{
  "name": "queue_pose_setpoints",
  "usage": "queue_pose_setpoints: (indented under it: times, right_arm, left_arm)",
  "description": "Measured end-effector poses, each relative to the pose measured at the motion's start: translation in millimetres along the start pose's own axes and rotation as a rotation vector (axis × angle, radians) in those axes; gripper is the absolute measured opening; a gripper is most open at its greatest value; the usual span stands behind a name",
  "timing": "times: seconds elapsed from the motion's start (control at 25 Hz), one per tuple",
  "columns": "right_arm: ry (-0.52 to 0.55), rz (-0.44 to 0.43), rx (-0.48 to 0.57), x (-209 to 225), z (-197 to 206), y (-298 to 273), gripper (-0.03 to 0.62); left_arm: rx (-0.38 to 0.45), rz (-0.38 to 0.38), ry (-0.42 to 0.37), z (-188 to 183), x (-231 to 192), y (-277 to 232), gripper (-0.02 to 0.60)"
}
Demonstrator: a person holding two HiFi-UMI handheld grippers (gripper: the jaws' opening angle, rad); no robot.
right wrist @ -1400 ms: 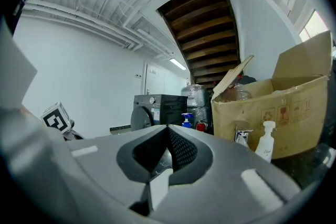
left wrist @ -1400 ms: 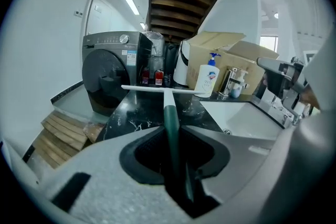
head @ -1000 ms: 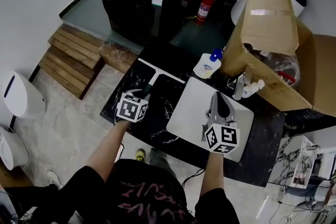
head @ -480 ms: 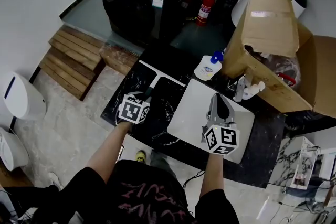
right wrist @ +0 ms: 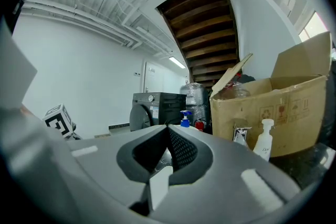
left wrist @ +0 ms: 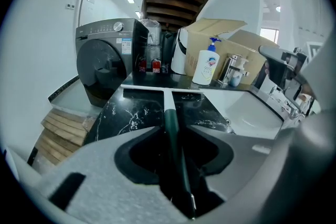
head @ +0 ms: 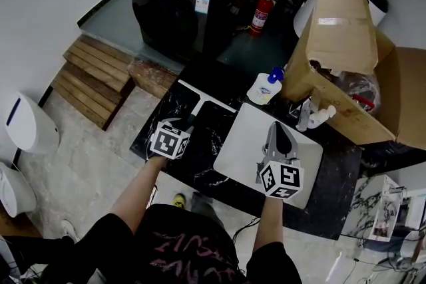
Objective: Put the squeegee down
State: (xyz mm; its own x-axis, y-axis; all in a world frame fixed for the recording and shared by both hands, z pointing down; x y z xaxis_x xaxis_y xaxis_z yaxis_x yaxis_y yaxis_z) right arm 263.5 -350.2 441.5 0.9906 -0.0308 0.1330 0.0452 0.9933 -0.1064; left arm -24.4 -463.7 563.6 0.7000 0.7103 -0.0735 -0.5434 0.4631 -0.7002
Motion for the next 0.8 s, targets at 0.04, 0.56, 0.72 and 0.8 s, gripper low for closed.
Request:
queue_pose_setpoints:
  times: [0.04, 0.56, 0.72, 0.8]
  right_arm:
    - [0.000, -0.001, -0.001, -1, 0, 0, 0.008]
    - [0.019, -0.018, 0.004, -28, 1, 12, 0.008]
    - [0.013, -0.021, 0.006, -38, 2, 18, 0.008]
    - [0.012, -0.024, 0.008, -44, 3, 21, 0.008]
  left_arm:
    - [0.000, 0.000, -0.001, 1, 0, 1, 0.163]
    - [0.091, -0.021, 0.006, -2, -10, 43, 0.177]
    - [0.143, -0.025, -0.003, -6, -11, 61, 0.143]
    - [0.178, -0.030, 0.008, -8, -13, 72, 0.119]
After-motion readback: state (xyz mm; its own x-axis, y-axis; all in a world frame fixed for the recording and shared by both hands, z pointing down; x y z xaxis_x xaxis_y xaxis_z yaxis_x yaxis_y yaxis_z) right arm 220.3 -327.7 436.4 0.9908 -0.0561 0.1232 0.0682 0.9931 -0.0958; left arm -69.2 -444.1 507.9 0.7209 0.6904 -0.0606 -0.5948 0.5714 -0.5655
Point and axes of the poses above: the fingertips, and each gripper's own axes: y backward along the fingers, x to its right, z out of its underside, the point moved 9 cm from there along y, backward along the fingers, and after that the axes turned 7 degrees about -y, right-handed, at the moved point
